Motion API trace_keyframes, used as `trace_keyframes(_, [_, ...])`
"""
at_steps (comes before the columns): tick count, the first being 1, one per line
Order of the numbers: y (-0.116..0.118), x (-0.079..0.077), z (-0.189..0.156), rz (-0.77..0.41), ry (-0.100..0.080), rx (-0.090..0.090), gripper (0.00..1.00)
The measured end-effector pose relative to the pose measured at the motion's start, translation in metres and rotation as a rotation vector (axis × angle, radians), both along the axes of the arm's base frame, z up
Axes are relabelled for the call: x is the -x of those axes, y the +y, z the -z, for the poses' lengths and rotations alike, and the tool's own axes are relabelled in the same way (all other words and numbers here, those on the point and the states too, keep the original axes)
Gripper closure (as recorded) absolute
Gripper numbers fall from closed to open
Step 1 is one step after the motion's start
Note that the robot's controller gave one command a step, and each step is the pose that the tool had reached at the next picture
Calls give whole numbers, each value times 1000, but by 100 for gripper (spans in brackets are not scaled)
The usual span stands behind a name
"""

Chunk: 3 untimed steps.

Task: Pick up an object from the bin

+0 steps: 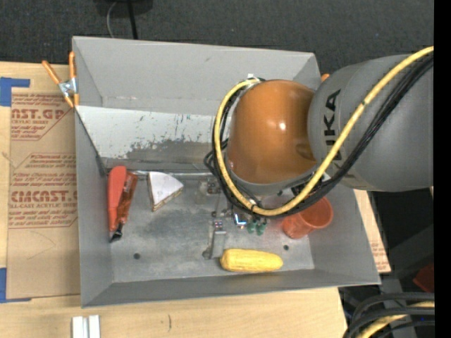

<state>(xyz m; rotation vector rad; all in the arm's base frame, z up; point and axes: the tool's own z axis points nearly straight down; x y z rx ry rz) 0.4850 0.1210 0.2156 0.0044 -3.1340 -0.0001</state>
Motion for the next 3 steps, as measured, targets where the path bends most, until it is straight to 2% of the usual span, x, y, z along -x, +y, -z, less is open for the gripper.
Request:
trace_keyframes(1, [-1,-2,-4,1,-8,-1,0])
trace_keyframes(2, [-2,-1,-9,-14,-2,0,0])
trace_keyframes(3, [-34,-3,-1,-82,-23,-3,0])
